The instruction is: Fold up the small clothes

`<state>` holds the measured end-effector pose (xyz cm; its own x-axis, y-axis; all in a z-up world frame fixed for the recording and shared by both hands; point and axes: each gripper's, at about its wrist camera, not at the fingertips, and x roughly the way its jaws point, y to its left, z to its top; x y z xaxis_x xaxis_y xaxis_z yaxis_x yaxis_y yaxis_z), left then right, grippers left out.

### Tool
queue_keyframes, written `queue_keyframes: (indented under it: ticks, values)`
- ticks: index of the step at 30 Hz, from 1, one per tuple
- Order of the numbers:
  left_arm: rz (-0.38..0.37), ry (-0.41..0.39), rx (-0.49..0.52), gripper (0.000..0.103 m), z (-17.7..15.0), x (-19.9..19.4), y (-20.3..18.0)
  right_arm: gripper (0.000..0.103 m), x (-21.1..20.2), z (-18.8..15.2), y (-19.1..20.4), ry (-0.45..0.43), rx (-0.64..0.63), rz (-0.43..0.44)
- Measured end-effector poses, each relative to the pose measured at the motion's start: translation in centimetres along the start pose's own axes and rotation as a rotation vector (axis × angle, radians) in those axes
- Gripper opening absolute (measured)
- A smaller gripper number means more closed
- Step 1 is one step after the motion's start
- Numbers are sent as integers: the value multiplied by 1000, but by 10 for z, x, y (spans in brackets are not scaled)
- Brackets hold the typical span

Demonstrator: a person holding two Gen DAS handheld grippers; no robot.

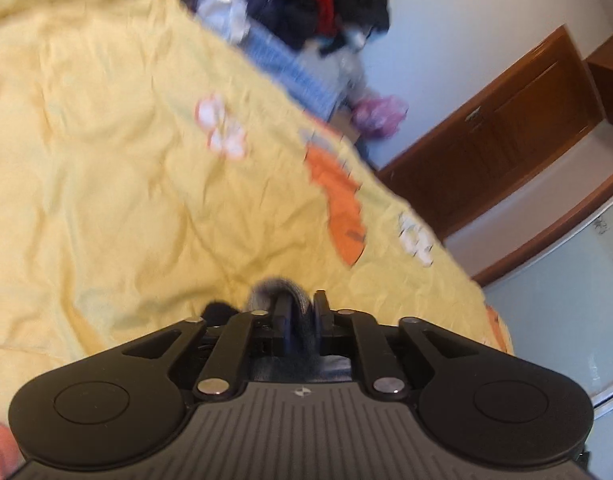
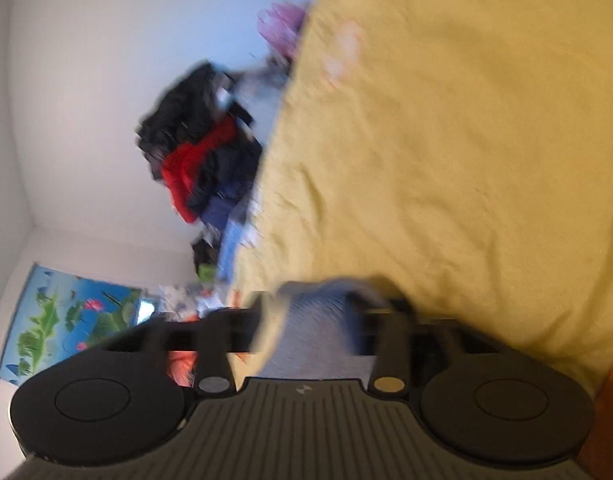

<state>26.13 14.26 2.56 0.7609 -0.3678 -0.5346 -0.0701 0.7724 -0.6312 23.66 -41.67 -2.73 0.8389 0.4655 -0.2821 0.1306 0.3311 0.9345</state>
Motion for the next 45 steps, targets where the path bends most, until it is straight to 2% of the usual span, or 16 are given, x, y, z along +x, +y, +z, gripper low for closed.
queue_keyframes:
  ticks: [1,2,3,5,9,13,14,17,20,22,23,25,31,36,41,45]
  values:
    - [23,-55,30,40,1,-16,-7,95,-7,0,10,-24,-40,-2]
    - [46,-114,73,79,0,-29,-14,94,-12,0,20,-26,-91,-2]
    - [81,-172,141,98,0,-39,-25,94,-14,-2,31,-12,-151,-13]
    - [143,-226,353,98,-7,-45,-52,94,-10,-10,55,16,-303,-92]
    - [295,-123,774,97,-45,0,-100,88,22,-51,92,59,-726,-315]
    - [367,-48,1017,94,-80,50,-121,82,69,-92,100,136,-1008,-423]
    - [402,-30,1007,92,-77,62,-122,81,77,-97,97,150,-1046,-457]
    - [413,112,874,46,-57,90,-101,85,92,-104,86,160,-1096,-528]
    - [361,96,801,47,-46,90,-83,97,89,-97,74,115,-1088,-535]
    - [412,48,764,48,-44,87,-71,97,86,-89,71,89,-1054,-535]
    - [422,7,718,56,-41,84,-61,97,86,-90,70,82,-1054,-538]
    - [381,-2,586,59,-33,75,-47,97,89,-92,70,74,-1075,-568]
    - [494,-73,738,63,-58,72,-68,102,89,-95,71,66,-1066,-587]
    - [468,-76,675,64,-53,70,-60,102,85,-95,69,62,-1058,-578]
    - [472,-76,625,72,-47,72,-54,102,88,-97,70,50,-1068,-591]
    - [586,-135,774,72,-68,75,-73,101,86,-98,70,41,-1067,-591]
